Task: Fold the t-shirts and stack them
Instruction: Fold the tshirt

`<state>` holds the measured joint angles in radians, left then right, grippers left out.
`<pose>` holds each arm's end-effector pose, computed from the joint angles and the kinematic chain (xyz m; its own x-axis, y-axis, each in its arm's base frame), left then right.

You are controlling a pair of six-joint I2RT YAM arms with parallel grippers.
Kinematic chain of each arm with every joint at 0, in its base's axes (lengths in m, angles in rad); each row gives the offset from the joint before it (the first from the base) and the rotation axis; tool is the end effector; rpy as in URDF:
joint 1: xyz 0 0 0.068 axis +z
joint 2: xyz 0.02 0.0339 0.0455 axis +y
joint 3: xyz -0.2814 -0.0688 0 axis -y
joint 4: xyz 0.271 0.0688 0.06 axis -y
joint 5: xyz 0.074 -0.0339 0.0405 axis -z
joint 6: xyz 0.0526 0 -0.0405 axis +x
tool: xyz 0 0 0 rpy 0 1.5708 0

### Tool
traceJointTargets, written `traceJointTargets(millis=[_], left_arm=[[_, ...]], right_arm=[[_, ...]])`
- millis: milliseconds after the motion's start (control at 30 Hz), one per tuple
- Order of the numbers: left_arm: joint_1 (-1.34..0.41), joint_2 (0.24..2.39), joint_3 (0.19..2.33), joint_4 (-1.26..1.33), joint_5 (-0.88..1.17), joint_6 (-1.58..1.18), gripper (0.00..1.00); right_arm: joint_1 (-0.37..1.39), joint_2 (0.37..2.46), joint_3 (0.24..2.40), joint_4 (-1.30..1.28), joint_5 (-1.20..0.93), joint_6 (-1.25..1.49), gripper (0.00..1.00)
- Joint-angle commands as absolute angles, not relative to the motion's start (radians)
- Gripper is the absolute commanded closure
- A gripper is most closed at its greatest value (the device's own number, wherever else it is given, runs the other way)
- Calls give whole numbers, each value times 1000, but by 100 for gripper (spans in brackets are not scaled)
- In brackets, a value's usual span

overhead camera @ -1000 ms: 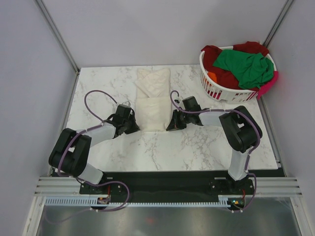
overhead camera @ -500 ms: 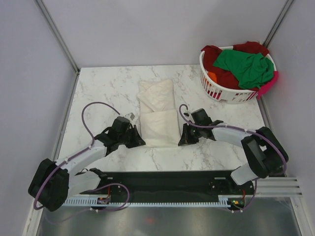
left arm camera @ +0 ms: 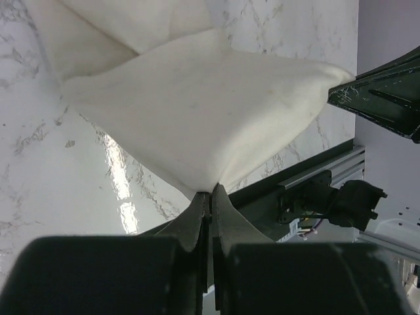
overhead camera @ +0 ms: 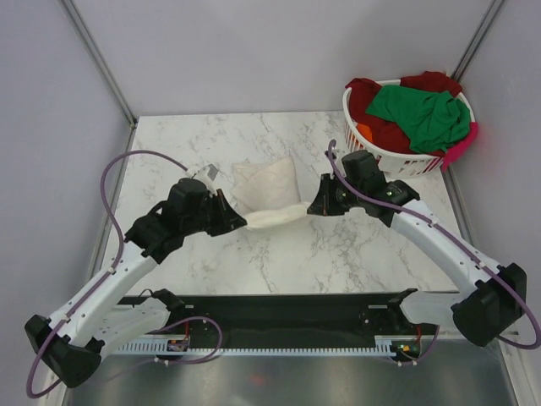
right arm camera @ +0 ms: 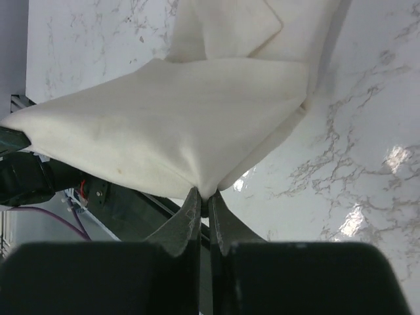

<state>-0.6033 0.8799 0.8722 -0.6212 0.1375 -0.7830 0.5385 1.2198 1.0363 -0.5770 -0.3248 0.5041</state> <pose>0.1722 -0.1274 0.3141 -0.8042 -0.2945 -0.5163 0.1213 0.7690 -0.6276 0.2407 0.1633 0.3019 -0.8488 0.0262 -0.5281 -0.3135 0.7793 0.5425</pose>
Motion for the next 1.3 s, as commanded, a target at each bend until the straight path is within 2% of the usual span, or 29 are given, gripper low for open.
traceJointTargets(millis=[0, 167, 567, 1033, 1200, 1267], left_arm=[[-600, 959, 1011, -742, 58, -720, 97], [-546, 1121, 1153, -767, 38, -667, 97], [-364, 1400, 1347, -767, 113, -548, 98], [-264, 1724, 1624, -767, 166, -497, 98], [-236, 1831, 1698, -769, 144, -491, 98], [-223, 1920, 1742, -769, 134, -491, 98]], right_arm=[[534, 1301, 1189, -681, -247, 453, 100], [531, 1462, 1363, -689, -224, 422, 100], [485, 1776, 1684, -730, -218, 379, 100], [427, 2075, 2047, -778, -271, 377, 100], [394, 2254, 2238, -769, -340, 397, 92], [387, 2327, 2344, -761, -350, 409, 78]])
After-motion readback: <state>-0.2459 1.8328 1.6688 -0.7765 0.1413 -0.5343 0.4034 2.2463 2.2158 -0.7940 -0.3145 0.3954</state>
